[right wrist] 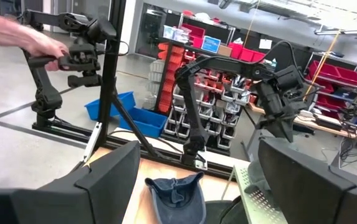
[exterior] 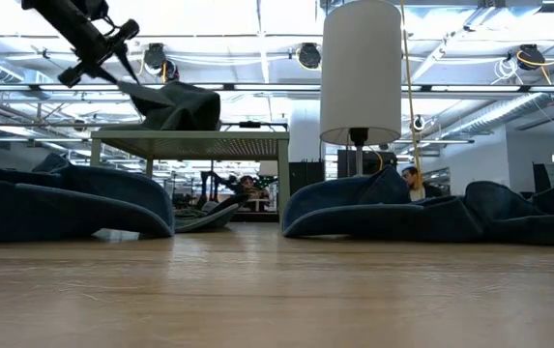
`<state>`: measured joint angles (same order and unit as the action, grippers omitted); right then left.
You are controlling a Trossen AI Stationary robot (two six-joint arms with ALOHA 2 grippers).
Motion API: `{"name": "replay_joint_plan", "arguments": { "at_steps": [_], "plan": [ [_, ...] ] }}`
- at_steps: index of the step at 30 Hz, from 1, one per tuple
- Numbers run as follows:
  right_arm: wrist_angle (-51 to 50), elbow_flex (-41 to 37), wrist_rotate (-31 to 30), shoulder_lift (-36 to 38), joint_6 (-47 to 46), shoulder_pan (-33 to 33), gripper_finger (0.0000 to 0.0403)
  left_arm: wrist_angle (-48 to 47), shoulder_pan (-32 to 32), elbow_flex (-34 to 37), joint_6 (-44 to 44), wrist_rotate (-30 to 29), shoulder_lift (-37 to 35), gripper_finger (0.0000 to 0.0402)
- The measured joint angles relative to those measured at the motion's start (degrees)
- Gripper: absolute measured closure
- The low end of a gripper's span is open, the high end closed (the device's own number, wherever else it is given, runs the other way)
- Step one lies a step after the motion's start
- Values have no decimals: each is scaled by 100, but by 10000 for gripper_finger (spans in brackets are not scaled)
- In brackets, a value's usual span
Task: Pick & Place hat
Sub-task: Stack the bottom gray cap on top of the gray cap on the shelf
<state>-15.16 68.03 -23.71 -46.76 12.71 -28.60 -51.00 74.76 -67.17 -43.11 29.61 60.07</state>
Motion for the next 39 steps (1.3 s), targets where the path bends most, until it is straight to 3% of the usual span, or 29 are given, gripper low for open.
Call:
{"name": "replay_joint_plan", "arguments": {
  "at_steps": [14, 27, 29, 35, 39],
  "plan": [
    [7, 0, 0, -3, -2, 0, 85, 191, -187, 1, -565, -798, 30, 277],
    [-16, -6, 5, -20, -4, 0, 85, 924, -752, 1, -1589, -2417, 143, 277],
    [0, -49, 3, -10, -9, 0, 85, 1260, -871, 1, -1580, -2332, 127, 277],
    [22, -220, 3, -18, -7, 0, 85, 2304, -1293, 1, -1662, -1312, 131, 277],
    [33, -362, 5, -19, -191, 0, 85, 2571, -1785, 1, -1601, -1301, 143, 277]
  ]
}}
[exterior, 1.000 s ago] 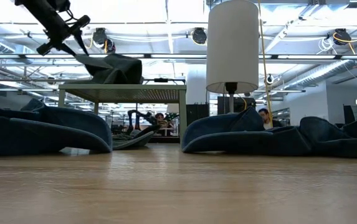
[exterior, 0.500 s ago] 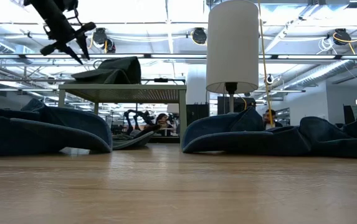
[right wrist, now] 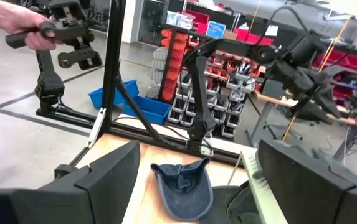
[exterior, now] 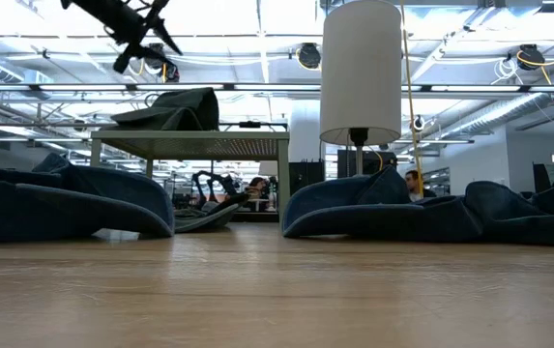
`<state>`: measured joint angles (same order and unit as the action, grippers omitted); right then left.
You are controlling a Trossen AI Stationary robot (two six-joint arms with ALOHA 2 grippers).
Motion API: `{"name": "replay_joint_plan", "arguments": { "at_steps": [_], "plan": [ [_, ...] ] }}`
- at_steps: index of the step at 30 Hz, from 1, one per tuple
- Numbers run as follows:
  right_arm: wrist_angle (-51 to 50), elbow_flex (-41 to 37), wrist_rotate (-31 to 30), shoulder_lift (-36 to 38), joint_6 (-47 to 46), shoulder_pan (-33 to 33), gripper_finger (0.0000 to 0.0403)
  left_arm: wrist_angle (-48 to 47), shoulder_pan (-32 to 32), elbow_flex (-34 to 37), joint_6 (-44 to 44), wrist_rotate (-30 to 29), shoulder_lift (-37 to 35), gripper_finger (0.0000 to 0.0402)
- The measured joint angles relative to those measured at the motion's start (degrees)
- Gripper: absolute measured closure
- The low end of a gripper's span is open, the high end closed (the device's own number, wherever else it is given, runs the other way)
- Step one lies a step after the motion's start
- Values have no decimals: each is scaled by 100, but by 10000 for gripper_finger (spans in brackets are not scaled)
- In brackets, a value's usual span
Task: Pick & Place hat
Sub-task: Stack the bottom gray cap on top of the gray cap on the shelf, then adjust the left blue cap
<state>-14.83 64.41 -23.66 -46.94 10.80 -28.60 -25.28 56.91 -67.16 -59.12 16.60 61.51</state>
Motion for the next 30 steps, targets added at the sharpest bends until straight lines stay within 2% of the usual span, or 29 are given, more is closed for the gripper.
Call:
{"name": "replay_joint_plan", "arguments": {
  "at_steps": [4, 9, 14, 19, 24, 26, 30],
  "plan": [
    [-3, -155, -2, 1, -125, 0, 85, -12, -491, 0, 153, -372, 204, 277],
    [11, -211, 0, -23, -136, 0, 85, -54, -948, 0, 257, -387, 637, 277],
    [46, -213, -2, -21, -132, -2, 85, -694, -1141, 0, 87, -250, 919, 277],
    [44, -213, -2, -21, -127, 0, 85, -1142, -1135, 0, -34, -93, 713, 277],
    [44, -213, -4, -21, -115, -1, 85, -1105, -1139, 0, -102, -272, 306, 277],
    [44, -213, -15, -21, -102, -2, 85, -966, -1152, 0, -94, -246, 206, 277],
    [42, -213, -31, -21, -108, 0, 85, -343, -1548, -4, 42, 253, -30, 277]
  ]
}}
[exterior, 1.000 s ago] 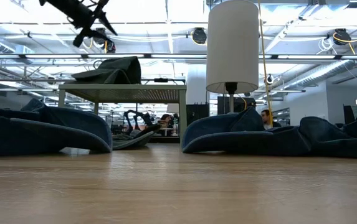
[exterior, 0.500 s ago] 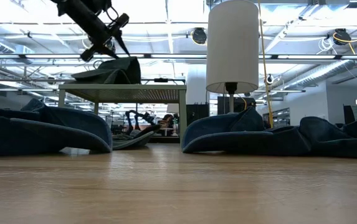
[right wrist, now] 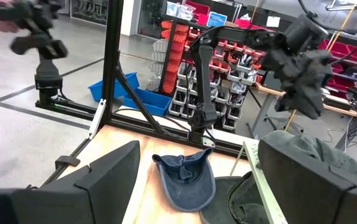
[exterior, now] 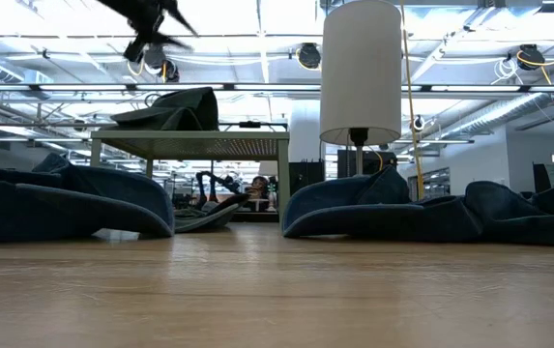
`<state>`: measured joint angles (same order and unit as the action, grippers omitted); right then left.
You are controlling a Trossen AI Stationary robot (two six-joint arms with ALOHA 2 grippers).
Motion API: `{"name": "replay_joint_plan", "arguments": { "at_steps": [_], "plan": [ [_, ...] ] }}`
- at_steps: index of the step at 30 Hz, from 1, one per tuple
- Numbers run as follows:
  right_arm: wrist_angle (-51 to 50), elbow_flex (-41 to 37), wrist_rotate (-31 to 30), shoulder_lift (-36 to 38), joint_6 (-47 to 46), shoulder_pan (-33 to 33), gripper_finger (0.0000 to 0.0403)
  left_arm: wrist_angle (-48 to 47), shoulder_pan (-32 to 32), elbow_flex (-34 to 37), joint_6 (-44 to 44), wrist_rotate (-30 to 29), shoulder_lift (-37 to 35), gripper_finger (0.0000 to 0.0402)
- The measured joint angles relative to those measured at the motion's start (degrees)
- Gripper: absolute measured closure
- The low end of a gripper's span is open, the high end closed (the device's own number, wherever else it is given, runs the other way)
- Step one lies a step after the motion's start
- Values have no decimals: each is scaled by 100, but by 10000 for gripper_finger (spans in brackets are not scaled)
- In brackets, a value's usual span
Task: Pick & Place hat
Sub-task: Adjust the left blue cap
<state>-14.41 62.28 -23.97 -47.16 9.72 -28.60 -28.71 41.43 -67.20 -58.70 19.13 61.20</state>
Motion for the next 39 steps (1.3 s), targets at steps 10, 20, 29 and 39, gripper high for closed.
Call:
{"name": "replay_joint_plan", "arguments": {
  "at_steps": [10, 20, 29, 39],
  "plan": [
    [-50, 0, -1, 0, -44, 0, 85, -531, -1996, 2, 1106, -92, 149, 277],
    [-46, 0, 0, -38, 35, 0, 85, -1698, -3231, 2, -175, -239, 217, 277],
    [-48, 0, 6, -278, 241, -1, 85, -3274, -3944, 3, -849, -1262, 361, 277],
    [-50, 0, 22, -451, 355, -2, 85, -4212, -4403, 9, -436, -2433, 1029, 277]
  ]
}}
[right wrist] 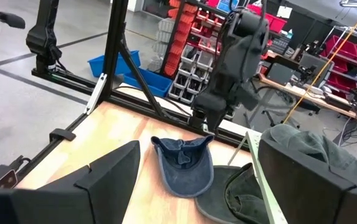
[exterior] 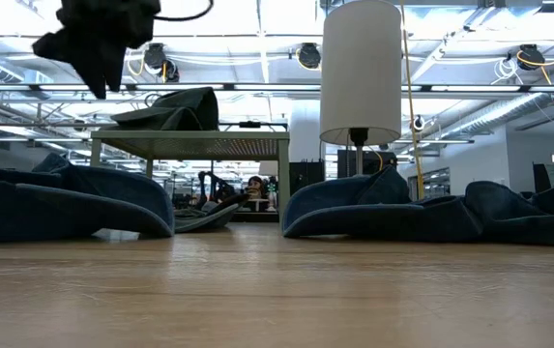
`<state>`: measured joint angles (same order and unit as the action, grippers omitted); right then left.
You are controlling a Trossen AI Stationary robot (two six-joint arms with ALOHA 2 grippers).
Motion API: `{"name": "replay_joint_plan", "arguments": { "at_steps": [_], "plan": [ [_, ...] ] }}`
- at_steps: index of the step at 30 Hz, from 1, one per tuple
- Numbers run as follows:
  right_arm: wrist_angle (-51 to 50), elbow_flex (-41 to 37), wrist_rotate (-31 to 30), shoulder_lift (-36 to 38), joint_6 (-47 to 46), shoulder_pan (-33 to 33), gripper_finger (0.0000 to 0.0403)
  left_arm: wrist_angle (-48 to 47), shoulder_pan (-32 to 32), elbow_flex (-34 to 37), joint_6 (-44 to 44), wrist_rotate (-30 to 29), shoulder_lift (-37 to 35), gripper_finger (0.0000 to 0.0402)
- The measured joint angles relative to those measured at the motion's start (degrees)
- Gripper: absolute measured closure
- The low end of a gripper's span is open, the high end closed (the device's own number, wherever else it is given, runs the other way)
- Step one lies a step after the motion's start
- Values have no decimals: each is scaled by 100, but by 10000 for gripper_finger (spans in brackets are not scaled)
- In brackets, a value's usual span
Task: Pick & Place hat
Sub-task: Adjust the left blue cap
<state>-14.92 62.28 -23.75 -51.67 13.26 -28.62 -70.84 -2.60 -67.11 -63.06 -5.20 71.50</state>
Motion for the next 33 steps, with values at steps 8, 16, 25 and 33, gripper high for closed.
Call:
{"name": "replay_joint_plan", "arguments": {
  "at_steps": [8, 16, 25, 33],
  "plan": [
    [2, 0, 2, -15, 84, 1, 85, -453, -128, -4, 1572, -633, 878, 277],
    [2, 0, 7, -17, -47, 2, 85, -571, -109, 13, 2654, -692, 1567, 277],
    [0, 0, 93, -15, -55, 2, 85, -450, -86, 265, 2804, -690, 1691, 229],
    [0, 0, 306, -17, -58, 0, 85, -68, -27, 783, 2812, -714, 1718, 141]
  ]
}}
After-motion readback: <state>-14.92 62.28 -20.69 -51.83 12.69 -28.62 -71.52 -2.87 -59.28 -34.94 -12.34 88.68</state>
